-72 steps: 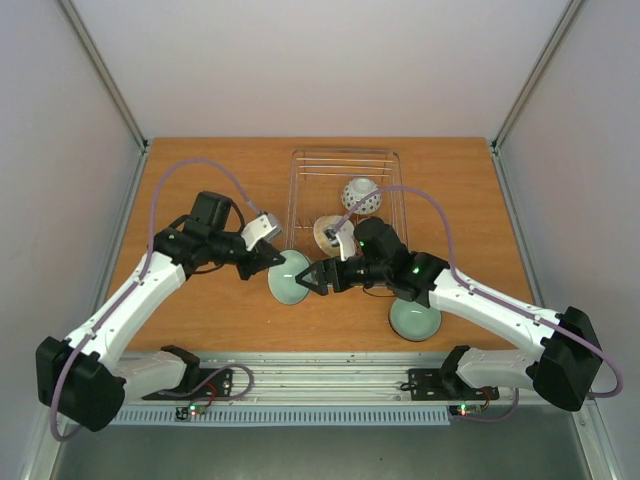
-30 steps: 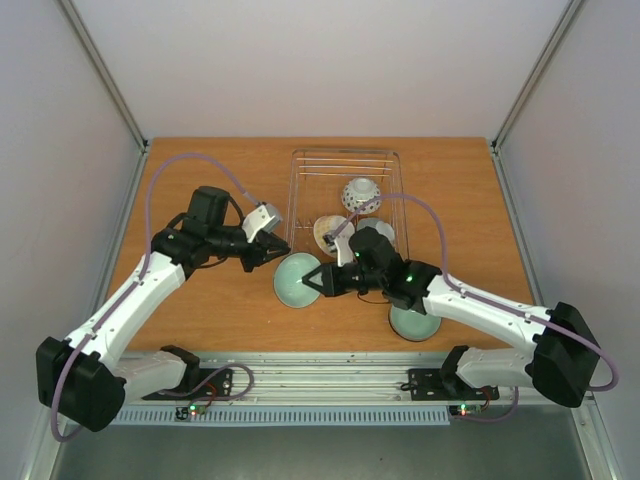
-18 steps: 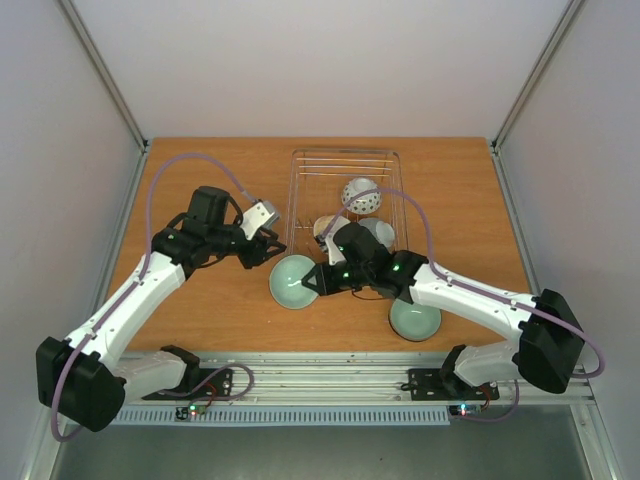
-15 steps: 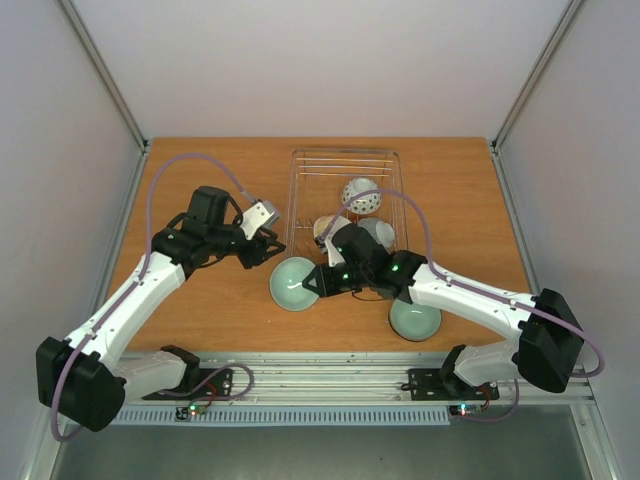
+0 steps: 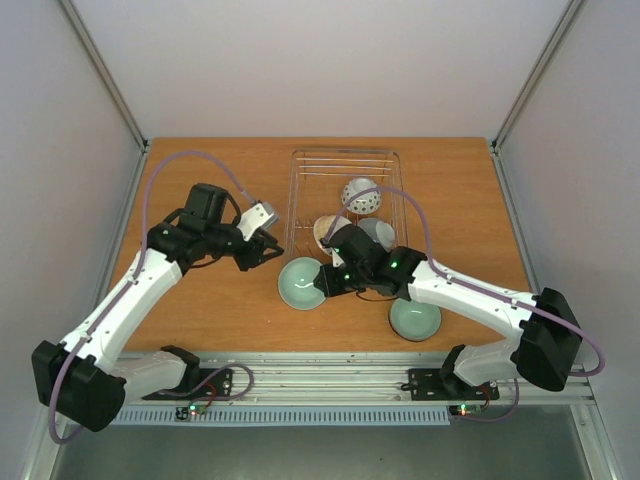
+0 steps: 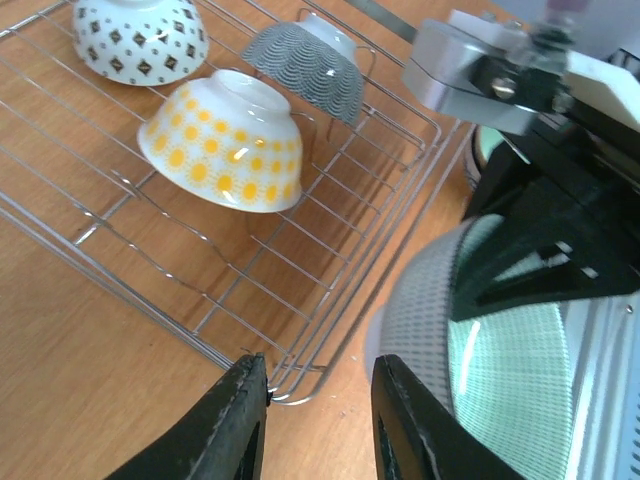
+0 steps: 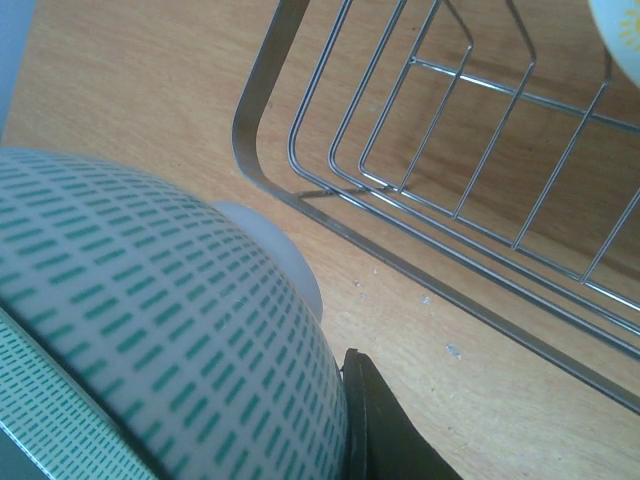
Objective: Load the bowls into the dish rack
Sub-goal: Pick up the bowl from the center of the board.
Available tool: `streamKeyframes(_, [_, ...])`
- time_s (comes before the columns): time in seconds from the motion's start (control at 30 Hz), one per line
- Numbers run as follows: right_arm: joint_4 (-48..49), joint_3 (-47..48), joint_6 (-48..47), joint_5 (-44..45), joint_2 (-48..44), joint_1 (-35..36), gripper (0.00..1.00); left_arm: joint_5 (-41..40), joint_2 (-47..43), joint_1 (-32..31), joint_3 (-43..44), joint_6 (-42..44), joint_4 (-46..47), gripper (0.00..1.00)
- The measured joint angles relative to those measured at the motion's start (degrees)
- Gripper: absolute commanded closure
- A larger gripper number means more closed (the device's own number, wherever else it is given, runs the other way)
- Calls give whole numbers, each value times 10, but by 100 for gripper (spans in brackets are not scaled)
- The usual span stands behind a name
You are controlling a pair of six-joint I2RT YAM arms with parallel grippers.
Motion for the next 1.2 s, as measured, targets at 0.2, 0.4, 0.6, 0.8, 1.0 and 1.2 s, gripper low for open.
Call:
streamKeyframes(0.2, [-4,6,-3,10,7,0,99,27,12,-12,8,28,-55,65])
streamKeyframes(0.4, [-4,6,-7,13,26,0,99,11,32,-56,8,43,-76,64])
streamKeyframes(0.6, [-10,7,-11,13,28,0,99,-31,57,-96,8,45,-74,64])
streamKeyframes(0.8, [-12,7,-12,16,26,2,99,-64,83,-114,8,42,-69,86])
streamKeyframes(1.0, [-5,12,50,50,26,7,99,-129,90,-118,8,-36,-23,99])
streamKeyframes(1.2, [-4,12,43,45,24,7,42,-129,89,-120,8,-21,-20,100])
